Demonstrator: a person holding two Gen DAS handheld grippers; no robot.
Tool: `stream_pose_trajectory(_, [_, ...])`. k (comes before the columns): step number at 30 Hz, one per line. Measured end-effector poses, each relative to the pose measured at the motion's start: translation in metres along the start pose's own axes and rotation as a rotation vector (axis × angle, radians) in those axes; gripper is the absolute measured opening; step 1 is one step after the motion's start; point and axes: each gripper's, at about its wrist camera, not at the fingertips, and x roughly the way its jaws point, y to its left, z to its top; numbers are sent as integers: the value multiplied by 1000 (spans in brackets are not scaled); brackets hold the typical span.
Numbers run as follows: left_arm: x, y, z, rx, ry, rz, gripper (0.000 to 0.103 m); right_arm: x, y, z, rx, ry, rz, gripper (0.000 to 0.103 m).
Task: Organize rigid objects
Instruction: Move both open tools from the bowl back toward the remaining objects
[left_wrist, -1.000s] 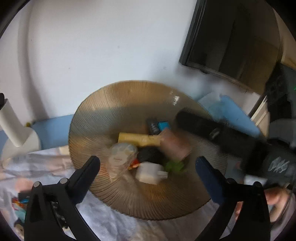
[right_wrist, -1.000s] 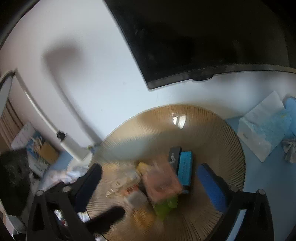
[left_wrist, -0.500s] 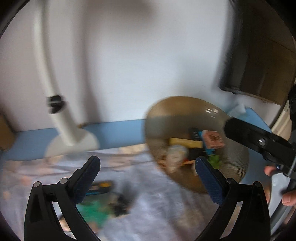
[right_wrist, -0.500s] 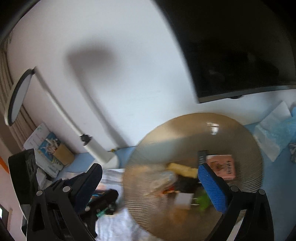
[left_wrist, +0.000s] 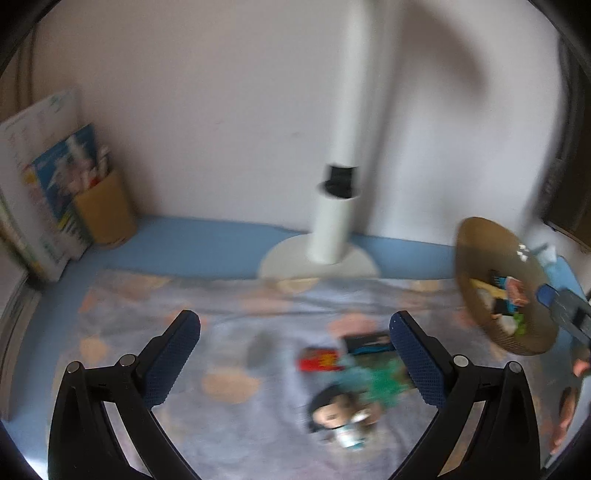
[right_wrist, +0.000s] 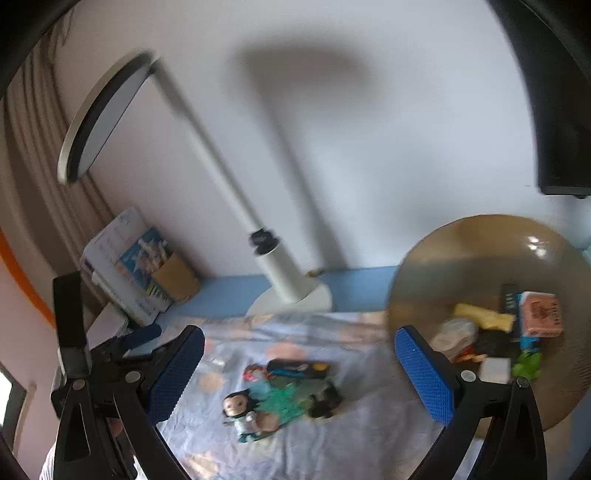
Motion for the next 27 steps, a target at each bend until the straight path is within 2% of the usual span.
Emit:
stream_pose_trajectory(5, [17, 32, -19, -32, 42, 45, 102, 22, 26, -24, -47, 56, 21, 103])
stream_pose_trajectory(10, [44, 44, -41, -38, 98, 67, 103, 52, 53, -68, -141, 137, 16, 103])
stream_pose_trajectory(15, [70, 48, -57, -62, 142, 65, 103, 75, 66, -103, -227, 191, -38, 103])
stream_pose_trajectory(21, [90, 57, -66, -102, 165, 68, 102, 97, 74, -118, -253, 226, -13, 103])
stream_pose_trajectory(27, [96, 55, -64, -74, 156, 114, 103, 119, 88, -126, -327, 255, -44, 103])
